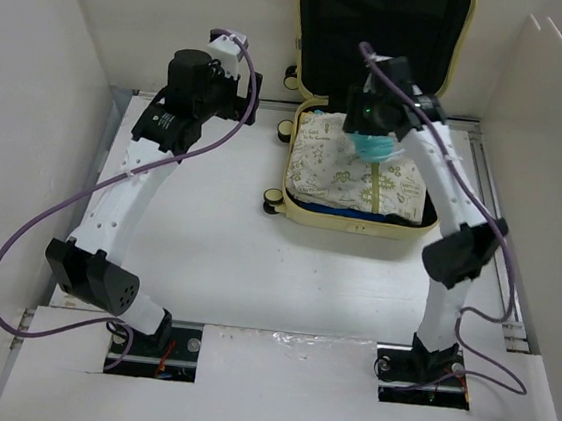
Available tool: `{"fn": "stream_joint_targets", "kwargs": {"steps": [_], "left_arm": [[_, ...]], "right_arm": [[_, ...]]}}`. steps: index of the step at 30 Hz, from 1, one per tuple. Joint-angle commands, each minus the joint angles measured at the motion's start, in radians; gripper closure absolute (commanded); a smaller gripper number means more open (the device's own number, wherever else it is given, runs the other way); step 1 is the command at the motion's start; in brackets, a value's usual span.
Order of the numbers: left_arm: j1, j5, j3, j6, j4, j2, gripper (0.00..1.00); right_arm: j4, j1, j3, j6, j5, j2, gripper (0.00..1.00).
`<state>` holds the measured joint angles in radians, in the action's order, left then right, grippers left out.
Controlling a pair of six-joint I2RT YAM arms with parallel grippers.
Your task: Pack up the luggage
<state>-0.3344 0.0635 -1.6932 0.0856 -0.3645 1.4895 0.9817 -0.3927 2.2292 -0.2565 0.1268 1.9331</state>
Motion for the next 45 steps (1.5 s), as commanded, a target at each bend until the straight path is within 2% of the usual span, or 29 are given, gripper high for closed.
{"fn": "stream_joint_targets", "kwargs": {"steps": [1,2,4,5,6,7,10,15,20,23,26,27,30,32,33,34,38,41,42,45], "left_arm": [[0.011,0.013,0.001,-0.01,0.029,-0.012,0.0],[0.02,0.013,0.001,-0.01,0.029,-0.012,0.0],[0.029,0.013,0.001,-0.01,0.029,-0.002,0.0],[0.029,0.013,0.01,-0.01,0.029,-0.002,0.0],[0.029,0.013,0.01,-0.01,0.029,-0.002,0.0],[0.029,0.013,0.01,-0.01,0.029,0.008,0.0],[0.029,0.036,0.01,-0.01,0.029,0.017,0.0],[0.029,0.047,0.001,-0.01,0.029,0.026,0.0],[0.029,0.056,-0.017,0.0,0.038,0.035,0.0],[0.029,0.065,-0.026,0.0,0.038,0.035,0.0],[0.029,0.125,-0.011,0.014,0.038,0.025,0.0],[0.029,0.139,-0.002,0.04,0.038,0.025,0.0],[0.02,0.148,0.053,0.074,0.038,0.014,0.0],[0.0,0.148,0.082,0.12,0.038,0.014,0.0],[-0.02,0.139,0.111,0.132,0.038,0.014,0.0],[-0.02,0.139,0.124,0.143,0.047,0.014,0.0],[-0.02,0.159,0.158,0.091,0.122,0.089,0.0],[-0.02,0.148,0.092,0.04,0.122,0.201,0.0],[-0.02,0.148,0.064,0.025,0.122,0.233,0.09],[-0.02,0.157,-0.054,-0.032,0.099,0.362,0.22]], "right_arm": [[0.143,-0.024,0.084,0.086,-0.092,0.13,1.0],[0.143,-0.025,0.084,0.086,-0.126,0.159,1.0],[0.152,-0.025,0.093,0.099,-0.192,0.234,0.9],[0.166,-0.025,0.093,0.099,-0.246,0.254,0.82],[0.184,-0.014,0.093,0.099,-0.256,0.271,0.68],[0.184,-0.014,0.093,0.099,-0.256,0.283,0.41],[0.184,-0.014,0.093,0.108,-0.231,0.261,0.17],[0.108,-0.003,0.122,0.108,-0.185,0.135,0.0],[0.037,0.037,0.136,0.089,-0.185,-0.02,0.0],[-0.009,0.093,0.064,0.031,-0.223,-0.133,0.0],[-0.077,0.155,-0.107,-0.039,-0.233,-0.252,0.03],[-0.087,0.201,-0.199,-0.059,-0.216,-0.279,0.03],[-0.126,0.323,-0.339,-0.122,-0.178,-0.368,0.03],[-0.178,0.394,-0.465,-0.136,-0.177,-0.407,0.07],[-0.202,0.428,-0.503,-0.136,-0.218,-0.407,0.09],[-0.242,0.487,-0.558,-0.136,-0.239,-0.407,0.17],[-0.282,0.552,-0.589,-0.11,-0.303,-0.305,0.48],[-0.293,0.552,-0.564,-0.076,-0.279,-0.231,0.52],[-0.284,0.552,-0.554,-0.064,-0.265,-0.188,0.53],[-0.284,0.552,-0.524,-0.034,-0.202,-0.12,0.53]]}}
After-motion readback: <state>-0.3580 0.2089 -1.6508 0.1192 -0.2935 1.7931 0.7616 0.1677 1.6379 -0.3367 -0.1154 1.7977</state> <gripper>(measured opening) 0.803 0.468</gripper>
